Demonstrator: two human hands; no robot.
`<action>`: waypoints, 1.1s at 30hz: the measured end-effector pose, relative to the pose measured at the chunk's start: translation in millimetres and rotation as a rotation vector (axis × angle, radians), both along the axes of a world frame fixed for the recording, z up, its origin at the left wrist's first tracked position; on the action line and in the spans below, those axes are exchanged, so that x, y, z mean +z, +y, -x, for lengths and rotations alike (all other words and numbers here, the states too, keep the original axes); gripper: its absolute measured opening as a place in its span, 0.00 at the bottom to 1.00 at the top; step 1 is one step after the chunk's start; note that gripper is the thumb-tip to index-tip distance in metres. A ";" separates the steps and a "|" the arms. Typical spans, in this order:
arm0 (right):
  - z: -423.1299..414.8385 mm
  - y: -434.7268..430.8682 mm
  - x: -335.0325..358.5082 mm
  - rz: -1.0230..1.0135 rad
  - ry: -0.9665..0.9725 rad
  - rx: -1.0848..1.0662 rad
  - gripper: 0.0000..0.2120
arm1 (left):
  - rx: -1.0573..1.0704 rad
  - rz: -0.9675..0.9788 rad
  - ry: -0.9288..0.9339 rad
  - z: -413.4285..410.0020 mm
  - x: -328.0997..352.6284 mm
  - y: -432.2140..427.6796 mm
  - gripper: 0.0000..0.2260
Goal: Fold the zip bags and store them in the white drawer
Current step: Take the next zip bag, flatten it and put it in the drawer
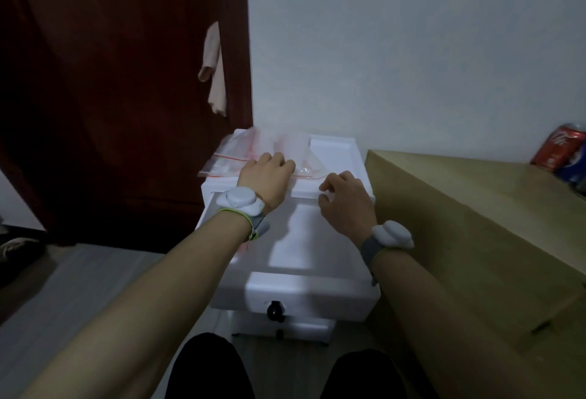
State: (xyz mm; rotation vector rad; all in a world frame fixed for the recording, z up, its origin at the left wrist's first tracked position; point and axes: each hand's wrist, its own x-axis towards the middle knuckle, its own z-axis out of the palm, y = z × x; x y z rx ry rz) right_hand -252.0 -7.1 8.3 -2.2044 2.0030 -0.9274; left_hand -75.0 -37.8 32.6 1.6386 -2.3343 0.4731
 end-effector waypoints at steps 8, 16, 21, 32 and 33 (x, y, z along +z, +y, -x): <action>1.5 -0.8 -1.3 -0.038 -0.088 0.004 0.08 | 0.042 0.050 -0.153 15.4 7.8 -7.0 0.09; 0.8 4.7 7.1 -0.095 -0.110 0.004 0.12 | 0.005 -0.269 0.334 11.5 38.8 -3.4 0.04; 0.1 5.9 16.9 -0.196 -0.212 0.011 0.16 | 0.026 -0.311 0.443 10.5 48.0 1.1 0.07; -11.5 28.3 42.4 -0.175 -0.686 0.099 0.12 | -0.131 -0.317 0.657 8.6 102.7 23.0 0.01; -13.9 29.2 50.2 -0.159 -0.744 0.108 0.10 | -0.148 -0.335 0.712 8.5 107.4 24.5 0.00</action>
